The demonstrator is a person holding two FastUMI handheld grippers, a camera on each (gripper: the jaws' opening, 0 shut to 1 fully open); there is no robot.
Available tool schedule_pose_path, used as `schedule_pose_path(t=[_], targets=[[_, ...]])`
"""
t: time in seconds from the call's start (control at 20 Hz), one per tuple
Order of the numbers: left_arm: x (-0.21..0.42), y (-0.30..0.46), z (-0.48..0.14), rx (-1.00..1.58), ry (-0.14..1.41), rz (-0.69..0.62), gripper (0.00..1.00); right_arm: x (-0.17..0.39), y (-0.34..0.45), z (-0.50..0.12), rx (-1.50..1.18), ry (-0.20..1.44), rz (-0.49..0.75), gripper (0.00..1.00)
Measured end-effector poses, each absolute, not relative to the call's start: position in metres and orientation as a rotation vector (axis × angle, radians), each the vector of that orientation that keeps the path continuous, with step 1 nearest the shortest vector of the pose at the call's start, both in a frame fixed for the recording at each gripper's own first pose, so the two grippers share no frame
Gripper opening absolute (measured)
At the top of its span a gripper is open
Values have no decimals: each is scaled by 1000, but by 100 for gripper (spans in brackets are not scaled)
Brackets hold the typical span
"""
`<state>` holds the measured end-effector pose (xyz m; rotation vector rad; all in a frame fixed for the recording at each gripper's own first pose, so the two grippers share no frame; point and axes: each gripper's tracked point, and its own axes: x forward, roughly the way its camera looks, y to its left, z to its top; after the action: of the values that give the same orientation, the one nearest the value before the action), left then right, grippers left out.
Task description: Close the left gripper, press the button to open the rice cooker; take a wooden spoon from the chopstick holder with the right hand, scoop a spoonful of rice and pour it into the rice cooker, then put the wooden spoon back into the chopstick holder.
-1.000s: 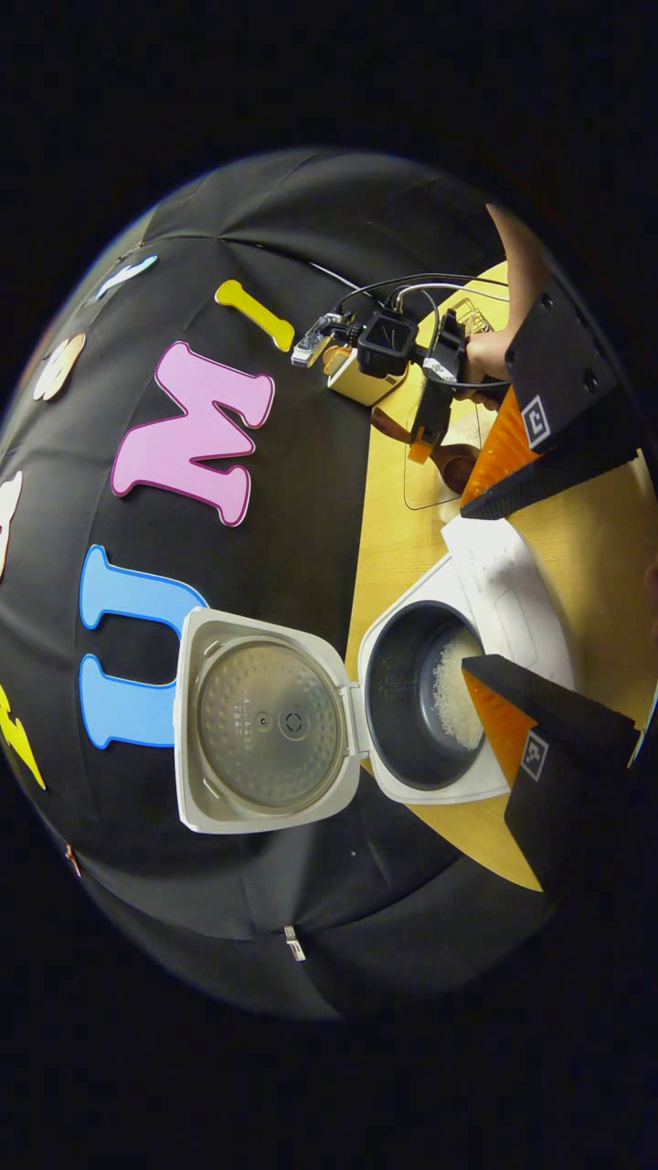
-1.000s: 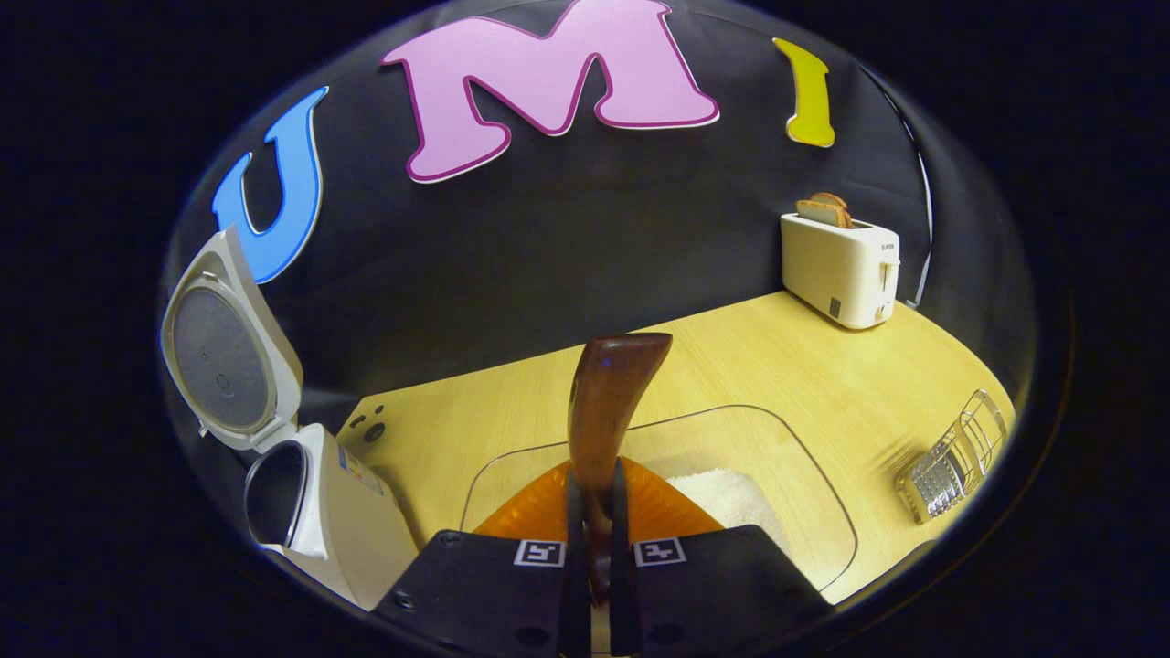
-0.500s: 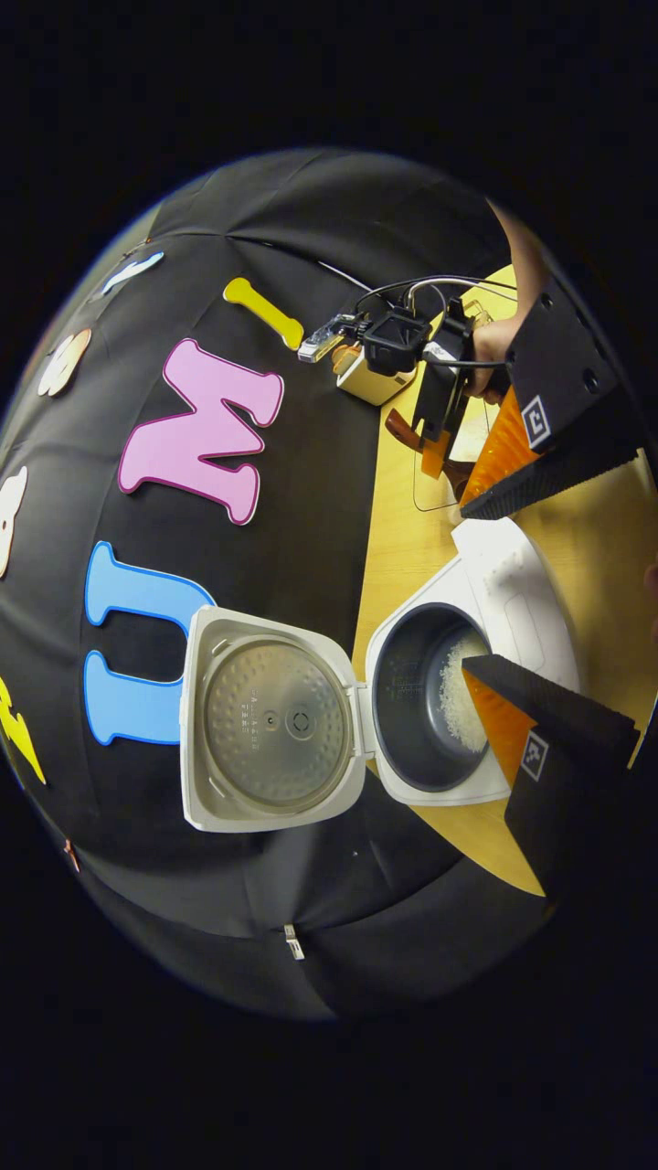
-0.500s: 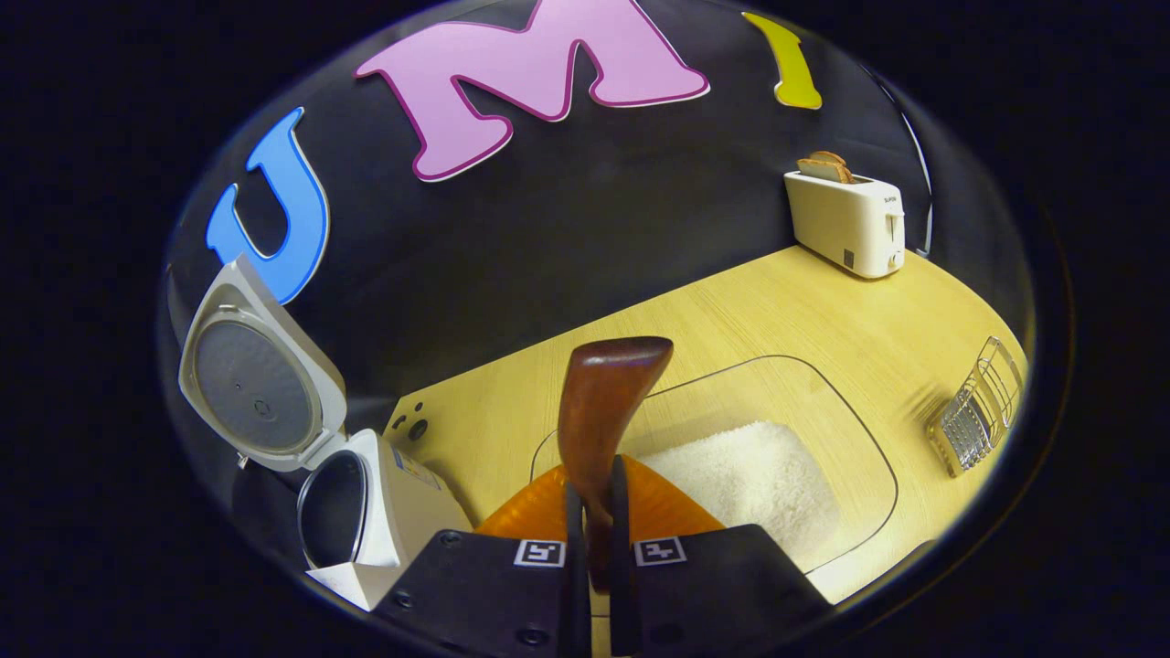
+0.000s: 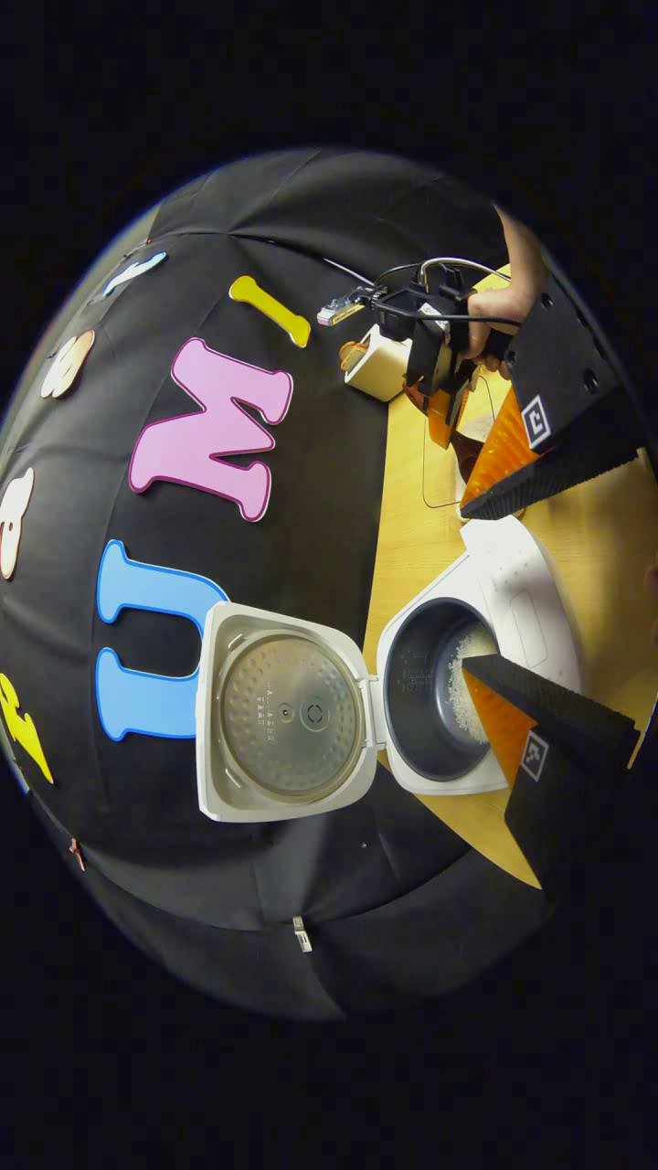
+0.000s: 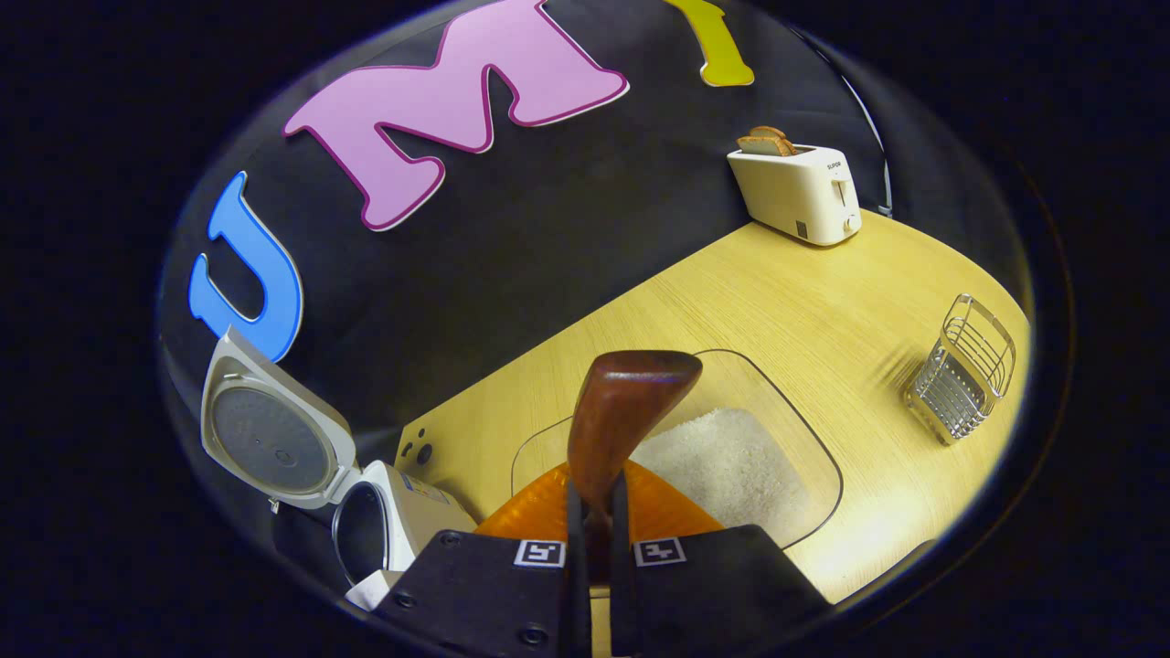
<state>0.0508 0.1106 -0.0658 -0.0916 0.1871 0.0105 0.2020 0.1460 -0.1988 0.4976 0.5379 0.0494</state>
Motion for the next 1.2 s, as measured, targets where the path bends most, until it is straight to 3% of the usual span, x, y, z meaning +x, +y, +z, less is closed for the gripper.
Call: schedule_pose_path(t=[0.2, 0.25, 0.6, 1.2], targets=[[45, 115, -60, -84, 174, 24, 92, 207, 137, -175, 531, 502, 50, 13], [44, 115, -56, -87, 167, 27, 96, 208, 134, -165, 529, 486, 52, 12], [39, 119, -44, -88, 128, 45, 96, 214, 124, -100, 527, 394, 81, 12], [6, 148, -40, -132, 93, 109, 96, 198, 217, -12, 486, 328, 306, 12]])
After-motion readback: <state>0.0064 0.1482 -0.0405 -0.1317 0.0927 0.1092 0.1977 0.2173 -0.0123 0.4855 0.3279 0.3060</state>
